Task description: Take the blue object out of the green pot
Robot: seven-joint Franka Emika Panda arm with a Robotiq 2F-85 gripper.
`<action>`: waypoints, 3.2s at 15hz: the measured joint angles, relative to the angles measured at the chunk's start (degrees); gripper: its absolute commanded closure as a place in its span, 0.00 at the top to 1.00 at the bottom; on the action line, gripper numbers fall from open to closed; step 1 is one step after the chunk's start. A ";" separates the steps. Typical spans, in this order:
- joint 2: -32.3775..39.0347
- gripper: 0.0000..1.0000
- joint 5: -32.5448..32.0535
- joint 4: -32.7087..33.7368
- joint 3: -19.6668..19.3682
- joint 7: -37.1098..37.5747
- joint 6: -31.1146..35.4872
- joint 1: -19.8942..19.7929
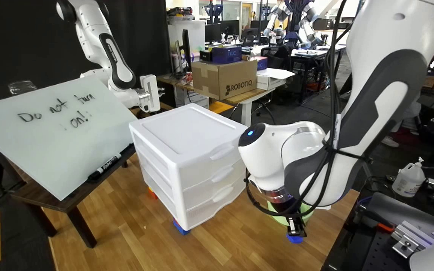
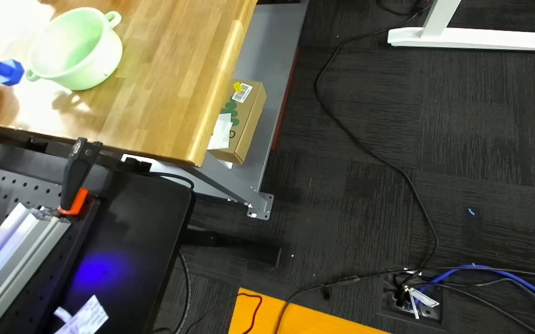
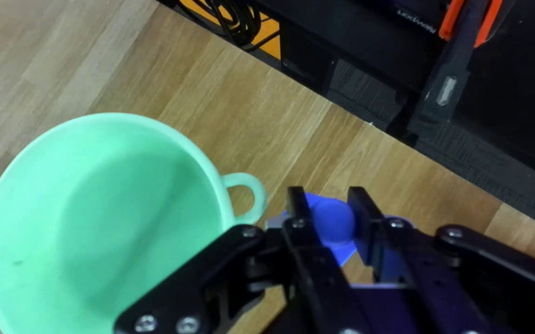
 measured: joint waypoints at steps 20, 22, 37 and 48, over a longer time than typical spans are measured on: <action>10.08 0.99 -1.76 11.42 -0.51 -3.68 -10.47 1.45; 10.08 1.00 -1.76 11.42 -0.51 -3.68 -10.60 1.45; 5.43 1.00 -3.91 8.17 1.93 -4.14 -11.07 3.09; -12.44 1.00 -1.18 -7.38 0.04 -9.25 0.15 -0.85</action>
